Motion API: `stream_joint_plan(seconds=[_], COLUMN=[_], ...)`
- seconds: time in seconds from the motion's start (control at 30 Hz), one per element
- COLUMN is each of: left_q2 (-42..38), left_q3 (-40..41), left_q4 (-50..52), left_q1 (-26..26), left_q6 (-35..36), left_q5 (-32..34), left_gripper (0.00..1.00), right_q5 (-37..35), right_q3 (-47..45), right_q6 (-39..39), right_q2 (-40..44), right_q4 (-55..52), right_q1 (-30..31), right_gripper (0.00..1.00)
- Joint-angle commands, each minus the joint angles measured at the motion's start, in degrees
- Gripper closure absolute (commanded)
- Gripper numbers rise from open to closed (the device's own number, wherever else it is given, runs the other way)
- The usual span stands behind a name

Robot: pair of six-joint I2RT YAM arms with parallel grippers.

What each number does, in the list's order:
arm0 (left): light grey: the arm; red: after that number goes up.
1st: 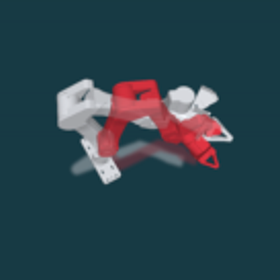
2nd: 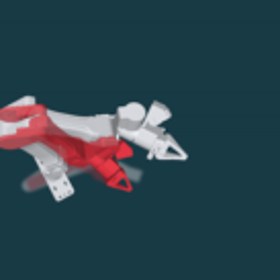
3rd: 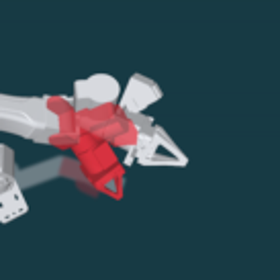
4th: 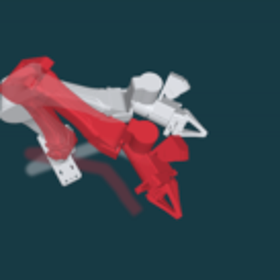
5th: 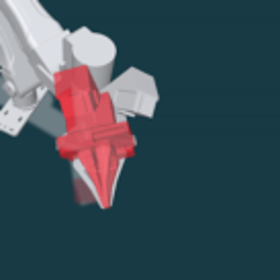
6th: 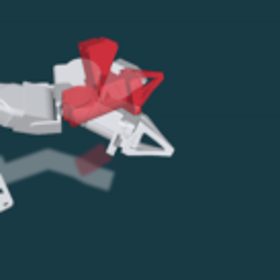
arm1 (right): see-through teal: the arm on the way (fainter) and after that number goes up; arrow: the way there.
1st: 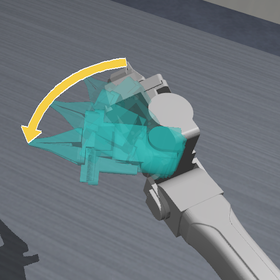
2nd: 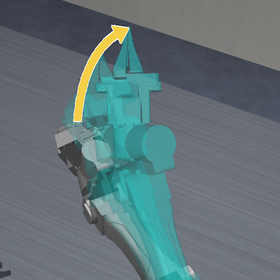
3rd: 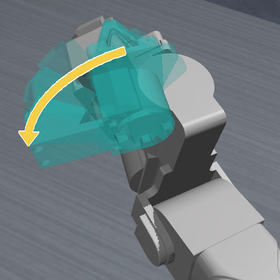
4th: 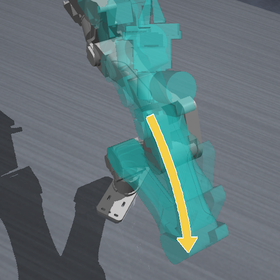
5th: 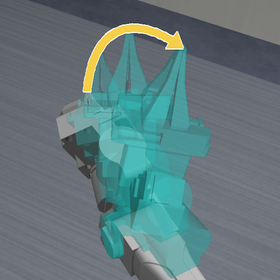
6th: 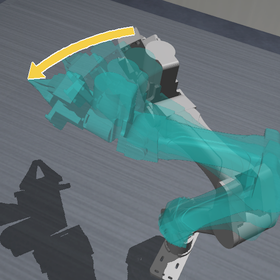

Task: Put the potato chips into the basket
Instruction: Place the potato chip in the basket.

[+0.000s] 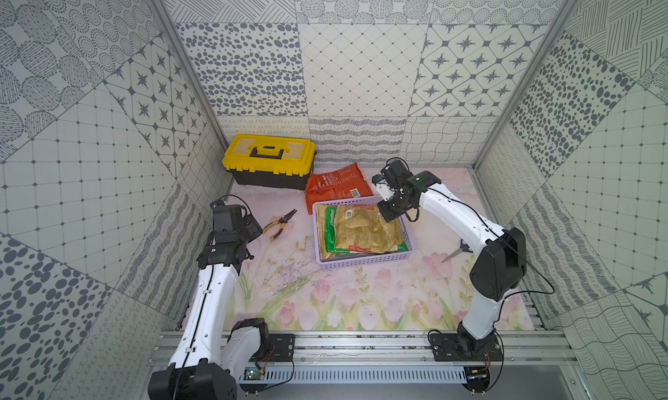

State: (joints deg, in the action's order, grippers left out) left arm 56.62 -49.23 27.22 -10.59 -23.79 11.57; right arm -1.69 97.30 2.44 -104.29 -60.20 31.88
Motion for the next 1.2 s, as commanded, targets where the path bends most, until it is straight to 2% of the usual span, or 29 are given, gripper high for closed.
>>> stream_joint_plan(seconds=[0.0, 0.13, 0.27, 0.4, 0.57, 0.67, 0.83, 0.9, 0.97, 1.0, 1.07, 1.17], left_q2=[0.2, 0.4, 0.4, 0.0, 0.1, -0.2, -0.4, -0.4, -0.4, -0.4, -0.4, -0.4], left_q3=[-0.2, -0.1, -0.2, -0.1, 0.0, 0.0, 0.1, 0.1, 0.0, 0.0, -0.1, 0.0], left_q4=[-1.2, -1.3, -1.2, -1.0, -1.1, -1.1, -1.3, -1.3, -1.2, -1.3, -1.2, -1.2], left_q1=[-0.3, -0.3, -0.3, -0.3, -0.3, -0.3, -0.3, -0.3, -0.3, -0.3, -0.3, -0.3], left_q6=[-0.1, -0.1, -0.1, 0.0, -0.1, -0.1, -0.4, -0.5, -0.5, -0.5, -0.6, -0.7], left_q5=[-0.9, -0.8, -0.6, -0.2, -0.2, -0.2, -0.9, -1.1, -1.3, -1.3, -1.5, -1.6], left_gripper=[0.29, 0.29, 0.29, 0.29, 0.29, 0.29, 0.29, 0.29, 0.29, 0.29, 0.29, 0.29], right_q5=[-4.7, -9.8, -7.7, -4.4, -6.1, -7.6, -10.0, -11.7, -11.4, -11.1, -10.0, -8.0], right_q3=[-2.0, 0.0, 5.8, 12.7, 18.3, 16.9, 11.1, 10.1, 10.0, 9.7, 6.8, 3.6], right_q6=[2.0, 0.5, -2.4, -2.6, 0.8, 0.0, -2.2, -4.6, -8.4, -11.0, -18.1, -25.7], right_q2=[-1.0, -3.0, -2.7, -2.1, -3.2, -3.4, -3.1, -2.6, -2.0, -1.6, -0.9, -3.7], right_q4=[2.4, 3.1, 3.1, 3.0, 2.9, 2.9, 2.0, 0.5, -1.6, -2.6, -2.9, -4.3], right_q1=[0.9, 0.9, 2.5, 9.1, 19.2, 18.4, 11.0, 9.0, 8.3, 8.4, 8.4, 8.4], right_gripper=[0.91, 0.90, 0.91, 0.91, 0.91, 0.91, 0.88, 0.80, 0.60, 0.49, 0.15, 0.06])
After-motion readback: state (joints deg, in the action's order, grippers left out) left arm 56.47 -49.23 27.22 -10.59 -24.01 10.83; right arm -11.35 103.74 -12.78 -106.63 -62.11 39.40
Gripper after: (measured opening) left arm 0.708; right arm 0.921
